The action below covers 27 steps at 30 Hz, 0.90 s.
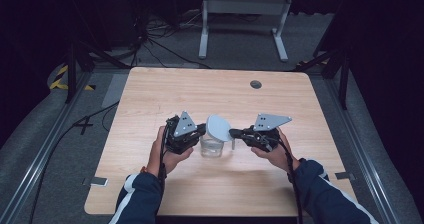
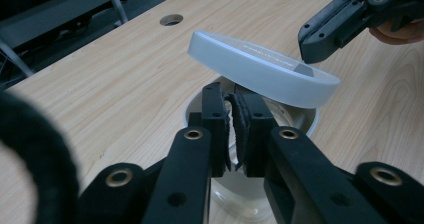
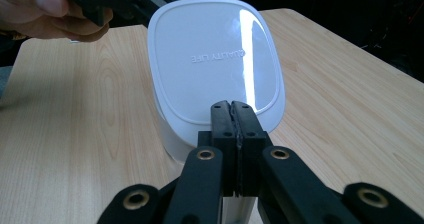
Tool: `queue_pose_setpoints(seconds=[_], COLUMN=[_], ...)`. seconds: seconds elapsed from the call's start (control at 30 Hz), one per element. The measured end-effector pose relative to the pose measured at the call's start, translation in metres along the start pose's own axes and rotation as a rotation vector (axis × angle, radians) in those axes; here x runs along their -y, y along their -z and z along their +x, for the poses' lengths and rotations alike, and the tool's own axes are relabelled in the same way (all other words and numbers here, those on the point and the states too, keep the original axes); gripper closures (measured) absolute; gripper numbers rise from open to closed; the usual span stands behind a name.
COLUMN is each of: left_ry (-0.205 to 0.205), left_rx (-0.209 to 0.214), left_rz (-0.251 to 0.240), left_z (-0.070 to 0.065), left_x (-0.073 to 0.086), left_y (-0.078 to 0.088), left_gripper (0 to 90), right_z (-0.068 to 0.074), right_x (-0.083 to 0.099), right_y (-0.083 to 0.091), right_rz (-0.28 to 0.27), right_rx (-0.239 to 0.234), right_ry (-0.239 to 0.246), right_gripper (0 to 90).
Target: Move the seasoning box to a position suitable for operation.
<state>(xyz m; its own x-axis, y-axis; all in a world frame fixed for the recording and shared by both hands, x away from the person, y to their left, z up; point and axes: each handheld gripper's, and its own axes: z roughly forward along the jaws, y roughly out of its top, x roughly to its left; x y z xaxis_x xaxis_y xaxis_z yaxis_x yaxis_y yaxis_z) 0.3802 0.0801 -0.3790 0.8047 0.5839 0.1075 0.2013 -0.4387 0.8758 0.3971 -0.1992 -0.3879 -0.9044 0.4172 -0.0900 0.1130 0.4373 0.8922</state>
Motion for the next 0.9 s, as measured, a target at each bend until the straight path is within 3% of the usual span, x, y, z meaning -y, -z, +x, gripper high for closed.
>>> queue_pose_setpoints(seconds=[0.13, 0.37, 0.57, 0.9], left_ry=[-0.054, -0.081, -0.092, -0.157], left_rx=[0.008, 0.037, 0.069, 0.122], left_rz=[0.017, 0.027, 0.012, 0.001], left_z=[-0.006, -0.003, -0.002, -0.008], left_x=[-0.007, -0.020, -0.030, -0.049], left_y=[-0.003, -0.007, -0.013, -0.027], left_gripper=[89.5, 89.6, 88.4, 87.6], right_z=[0.000, -0.003, -0.005, -0.004], right_x=[0.001, 0.011, 0.027, 0.050], right_y=[0.002, 0.020, 0.047, 0.085], right_rz=[0.011, 0.033, 0.076, 0.113], right_rx=[-0.009, 0.020, 0.082, 0.178], right_ry=[0.001, -0.019, -0.024, -0.061], right_gripper=[90.0, 89.8, 88.5, 87.2])
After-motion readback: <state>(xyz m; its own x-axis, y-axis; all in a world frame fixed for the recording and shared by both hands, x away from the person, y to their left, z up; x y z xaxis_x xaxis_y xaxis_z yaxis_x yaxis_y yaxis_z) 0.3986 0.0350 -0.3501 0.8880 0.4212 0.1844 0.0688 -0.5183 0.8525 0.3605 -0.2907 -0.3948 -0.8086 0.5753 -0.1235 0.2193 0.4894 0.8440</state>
